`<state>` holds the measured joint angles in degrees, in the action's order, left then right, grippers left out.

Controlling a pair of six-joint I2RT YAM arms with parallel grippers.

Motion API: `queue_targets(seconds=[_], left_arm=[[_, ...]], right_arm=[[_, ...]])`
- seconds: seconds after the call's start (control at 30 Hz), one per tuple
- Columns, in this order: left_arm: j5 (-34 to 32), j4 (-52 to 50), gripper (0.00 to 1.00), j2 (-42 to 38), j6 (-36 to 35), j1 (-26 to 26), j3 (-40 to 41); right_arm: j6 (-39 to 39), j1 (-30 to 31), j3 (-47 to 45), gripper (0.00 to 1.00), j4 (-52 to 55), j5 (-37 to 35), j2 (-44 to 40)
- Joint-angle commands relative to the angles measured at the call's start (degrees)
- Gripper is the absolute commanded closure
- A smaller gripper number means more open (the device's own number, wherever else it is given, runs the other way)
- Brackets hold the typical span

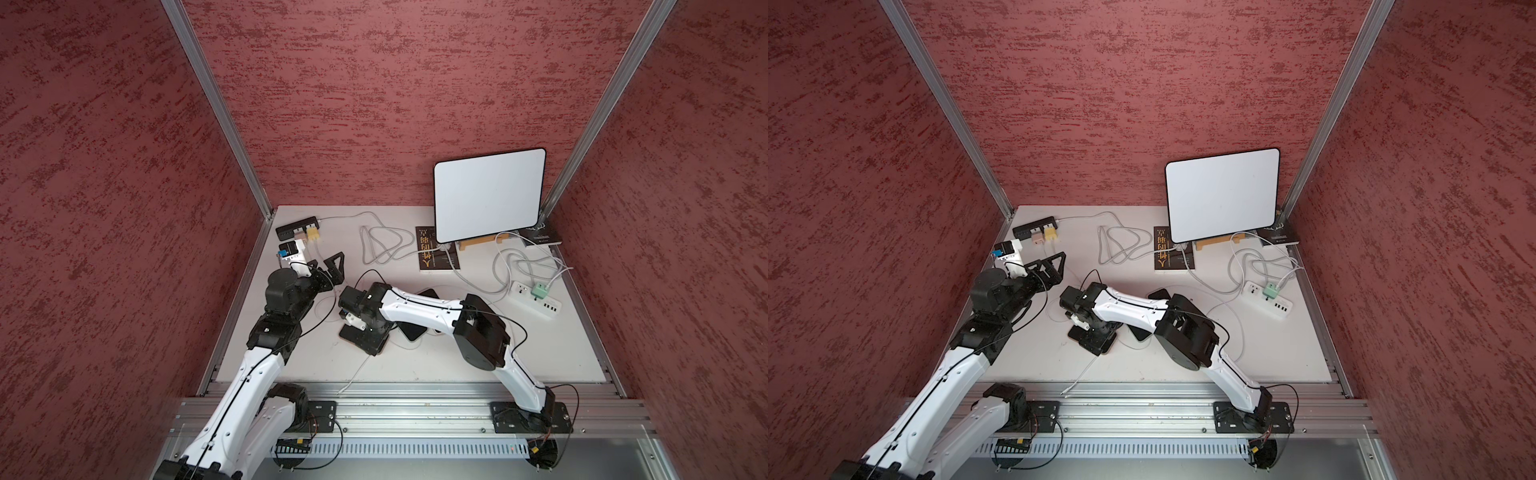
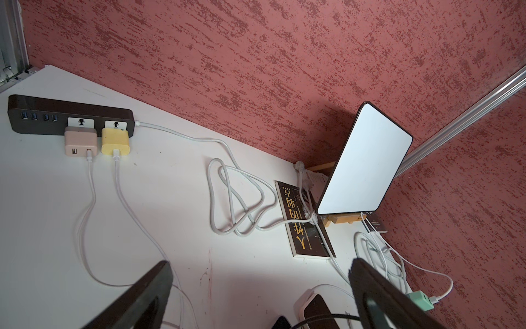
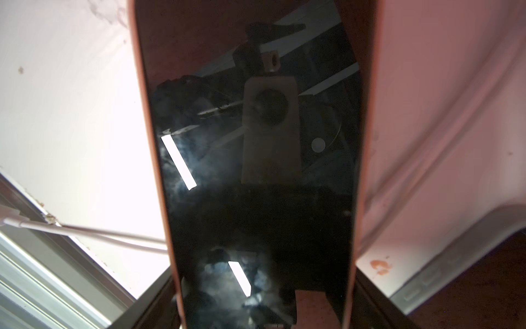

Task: Unplug the charging cable from the phone
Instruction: Place the phone at the center of the board, then reset both arms

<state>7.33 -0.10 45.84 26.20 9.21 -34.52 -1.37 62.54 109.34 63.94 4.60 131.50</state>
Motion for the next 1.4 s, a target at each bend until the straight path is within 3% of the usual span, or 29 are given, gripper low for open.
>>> queue_targets(seconds=[0.0, 0.1, 0.23, 0.27, 0.3, 0.67, 1.03, 1.37], left_arm=[[-0.7, -0.2, 0.0, 0.3, -1.2, -0.3, -1.4], [-0.8, -0.2, 0.0, 0.4, -1.6, -0.4, -1.3], [-1.4, -0.3, 0.0, 0.8, -2.6, -0.5, -1.3], [-1.5, -0.3, 0.0, 0.8, -2.8, -0.5, -1.4], [-1.6, -0.2, 0.0, 0.9, -3.1, -0.6, -1.3], [-2.8, 5.1, 0.0, 5.4, -7.9, -3.6, 0.8], [-0.1, 18.2, 0.0, 16.4, -13.4, -10.9, 6.5], [-3.0, 30.3, 0.0, 24.8, -21.4, -12.9, 9.2]], right_arm=[[0.0, 0.4, 2.2, 0.59, 0.8, -1.3, 0.0], [0.1, 0.4, 2.2, 0.45, 0.8, -1.3, -0.1], [0.3, 0.3, 0.9, 0.15, -0.4, -1.6, -1.4], [0.5, 0.2, 0.2, 0.04, -1.1, -1.9, -2.2], [0.8, 0.0, -0.5, 0.01, -1.8, -2.1, -3.0], [5.2, -7.9, -17.7, 0.01, -16.0, -2.0, -22.4], [8.0, -27.5, -41.1, 0.01, -31.7, -3.1, -45.0], [6.1, -44.8, -57.0, 0.01, -47.7, -8.9, -54.5]])
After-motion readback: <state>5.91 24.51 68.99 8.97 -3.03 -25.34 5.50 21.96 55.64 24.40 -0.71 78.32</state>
